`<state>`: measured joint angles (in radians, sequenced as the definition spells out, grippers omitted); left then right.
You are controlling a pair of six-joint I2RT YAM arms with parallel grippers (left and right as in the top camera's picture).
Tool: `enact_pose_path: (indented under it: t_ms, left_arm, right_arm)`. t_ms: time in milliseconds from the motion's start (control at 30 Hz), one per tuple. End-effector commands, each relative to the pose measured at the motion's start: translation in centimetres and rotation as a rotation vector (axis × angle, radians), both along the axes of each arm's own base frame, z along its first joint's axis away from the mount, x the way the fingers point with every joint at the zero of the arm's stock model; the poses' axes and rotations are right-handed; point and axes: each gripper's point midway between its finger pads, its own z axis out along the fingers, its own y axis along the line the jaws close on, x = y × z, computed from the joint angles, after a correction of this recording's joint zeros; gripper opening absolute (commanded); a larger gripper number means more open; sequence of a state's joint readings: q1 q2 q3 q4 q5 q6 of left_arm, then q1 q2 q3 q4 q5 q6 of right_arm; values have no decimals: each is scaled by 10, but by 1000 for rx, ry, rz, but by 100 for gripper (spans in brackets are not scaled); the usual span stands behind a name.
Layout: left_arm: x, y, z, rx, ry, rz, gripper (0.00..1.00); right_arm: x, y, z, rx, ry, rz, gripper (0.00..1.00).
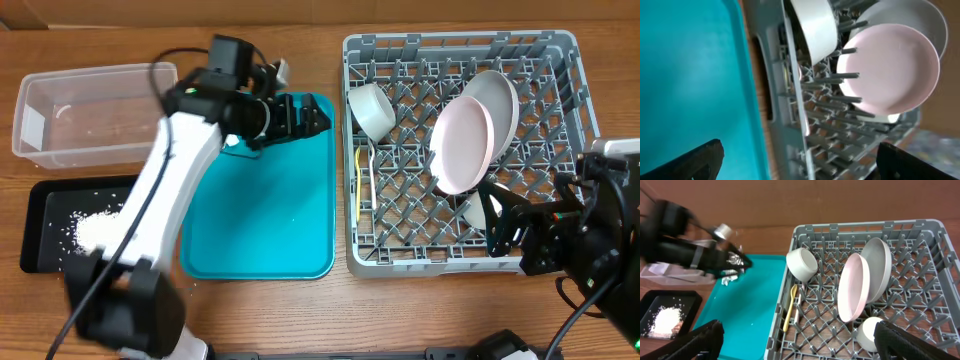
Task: Sort waste into correct bins and load items into the dishwasher rack
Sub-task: 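Carry the grey bowl to the rack and set it in with the left gripper, then grasp the crumpled foil on the teal tray with the left gripper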
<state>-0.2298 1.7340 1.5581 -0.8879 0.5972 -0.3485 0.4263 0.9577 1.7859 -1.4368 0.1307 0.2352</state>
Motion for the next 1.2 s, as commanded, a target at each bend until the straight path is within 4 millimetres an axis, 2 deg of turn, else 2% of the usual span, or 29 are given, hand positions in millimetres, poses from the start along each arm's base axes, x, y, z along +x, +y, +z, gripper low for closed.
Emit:
enact_pose_path:
  t_ms: [0, 67, 133, 167, 233, 267, 333, 367, 433, 467, 533, 600, 633, 667, 700, 733, 767, 900, 1033, 1133, 1167]
  left_arm:
    - [1, 47, 26, 221, -165, 69, 100]
    - [4, 59, 27, 269, -173, 125, 100]
    - [8, 67, 23, 306, -159, 177, 89]
    - [10, 68, 16, 313, -140, 187, 37]
    - [11, 68, 8, 316, -115, 193, 18]
    - [11, 75, -1, 351, -76, 233, 4]
    - [8, 97, -14, 441, -6, 355, 4]
    - [10, 116, -21, 503, 18, 440, 4]
    - [20, 122, -23, 515, -2, 454, 4]
    - [30, 121, -25, 518, -40, 426, 8]
    - [44, 125, -35, 573, -82, 388, 32]
    - [50, 137, -55, 652, -58, 410, 58]
    - [51, 140, -62, 674, -45, 412, 62]
    - [53, 146, -77, 717, -20, 418, 75]
    - [55, 155, -94, 766, 11, 425, 81]
    - [56, 159, -102, 784, 25, 428, 82]
    - [59, 167, -120, 808, 52, 435, 88]
    - [72, 185, -143, 860, 56, 483, 98]
    - [86, 189, -146, 847, 14, 516, 100]
    - [91, 188, -144, 838, -4, 524, 92]
    - [91, 188, -145, 838, -4, 524, 84]
  right_arm:
    - [-1, 0, 4, 8, -14, -1, 100]
    - [-1, 0, 4, 8, -14, -1, 100]
    - [-1, 0, 4, 8, -14, -1, 100]
    - [-1, 0, 4, 8, -14, -1, 100]
    - [-1, 0, 4, 8, -14, -1, 100]
    - [-1, 0, 4, 8, -14, -1, 100]
    - [-1, 0, 4, 7, -14, -1, 100]
    - [-1, 0, 4, 8, -14, -1, 100]
    - [-1, 0, 4, 8, -14, -1, 100]
    - [-1, 0, 4, 8, -14, -1, 100]
    - [-1, 0, 4, 8, -14, -1, 100]
    - [-1, 0, 4, 7, -14, -1, 100]
    - [-1, 0, 4, 7, -14, -1, 100]
    - [-1, 0, 4, 8, -14, -1, 100]
    - [-1, 0, 4, 7, -14, -1, 100]
    - [-1, 0, 4, 8, -14, -1, 100]
    - [-1, 0, 4, 8, -14, -1, 100]
    - [-1, 0, 4, 8, -14, -1, 100]
    - [-1, 0, 4, 7, -14, -1, 100]
    - [-1, 0, 4, 7, -14, -1, 100]
    - [-1, 0, 4, 8, -14, -1, 100]
